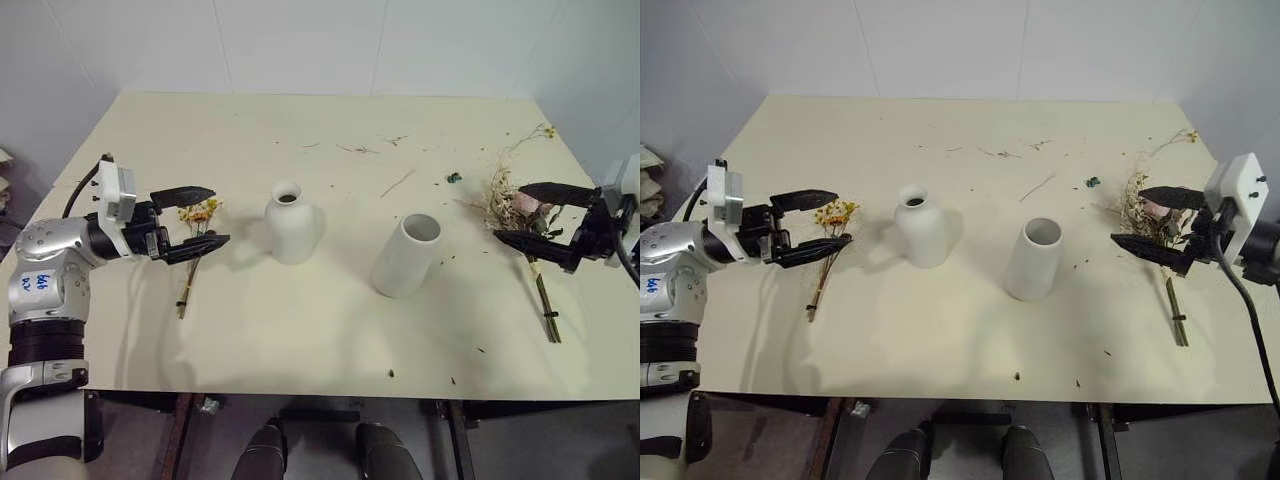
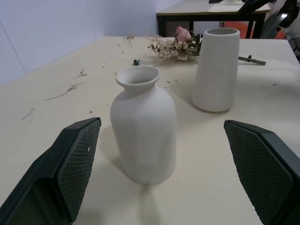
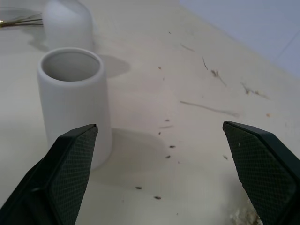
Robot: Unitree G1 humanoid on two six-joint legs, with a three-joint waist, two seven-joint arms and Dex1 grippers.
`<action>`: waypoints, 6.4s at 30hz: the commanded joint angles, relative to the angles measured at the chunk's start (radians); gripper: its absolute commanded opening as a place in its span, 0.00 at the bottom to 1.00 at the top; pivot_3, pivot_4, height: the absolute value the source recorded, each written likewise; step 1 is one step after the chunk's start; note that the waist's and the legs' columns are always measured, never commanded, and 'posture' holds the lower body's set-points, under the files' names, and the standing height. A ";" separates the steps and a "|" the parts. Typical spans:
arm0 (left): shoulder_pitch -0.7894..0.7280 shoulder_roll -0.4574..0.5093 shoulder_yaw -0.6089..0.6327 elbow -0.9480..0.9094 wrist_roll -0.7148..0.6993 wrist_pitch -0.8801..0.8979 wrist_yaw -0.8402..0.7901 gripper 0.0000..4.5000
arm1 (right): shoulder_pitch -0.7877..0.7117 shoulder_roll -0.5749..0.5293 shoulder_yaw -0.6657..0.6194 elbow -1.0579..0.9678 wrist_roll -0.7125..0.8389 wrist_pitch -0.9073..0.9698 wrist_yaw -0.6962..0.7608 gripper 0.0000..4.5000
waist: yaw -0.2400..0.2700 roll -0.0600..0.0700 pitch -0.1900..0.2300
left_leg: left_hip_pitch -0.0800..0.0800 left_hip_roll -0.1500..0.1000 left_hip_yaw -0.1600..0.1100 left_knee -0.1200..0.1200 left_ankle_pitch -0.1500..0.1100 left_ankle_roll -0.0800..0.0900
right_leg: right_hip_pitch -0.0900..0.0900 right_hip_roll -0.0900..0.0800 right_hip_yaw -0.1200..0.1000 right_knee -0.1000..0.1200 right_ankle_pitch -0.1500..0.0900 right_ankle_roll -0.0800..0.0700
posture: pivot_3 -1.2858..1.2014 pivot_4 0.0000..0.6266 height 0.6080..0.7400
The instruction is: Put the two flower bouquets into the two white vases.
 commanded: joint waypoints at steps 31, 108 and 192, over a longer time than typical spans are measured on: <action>0.110 0.019 0.101 -0.493 -0.221 0.250 0.136 1.00 | -0.603 0.076 0.584 0.864 -0.629 0.341 -0.019 0.57 | -0.024 0.003 0.001 | 0.000 0.003 0.003 0.000 -0.001 -0.001 | -0.002 0.004 0.003 0.000 0.000 -0.001 | 0.52 0.24 1.00; 0.036 0.194 -0.126 -0.309 0.229 0.829 0.625 1.00 | 0.146 0.000 -0.141 -0.351 0.210 0.110 -0.027 0.99 | 0.000 0.003 0.000 | 0.002 0.005 0.001 0.002 0.000 0.000 | 0.000 0.007 0.003 0.003 0.000 -0.002 | 0.52 0.24 1.00; -0.270 -0.541 0.032 0.053 -0.064 -0.085 0.399 0.01 | 0.257 0.143 -0.123 -0.580 0.226 0.095 -0.261 1.00 | 0.026 0.000 -0.001 | 0.001 0.004 0.002 0.014 -0.001 0.001 | 0.008 0.007 0.003 -0.003 0.008 0.002 | 0.52 0.24 1.00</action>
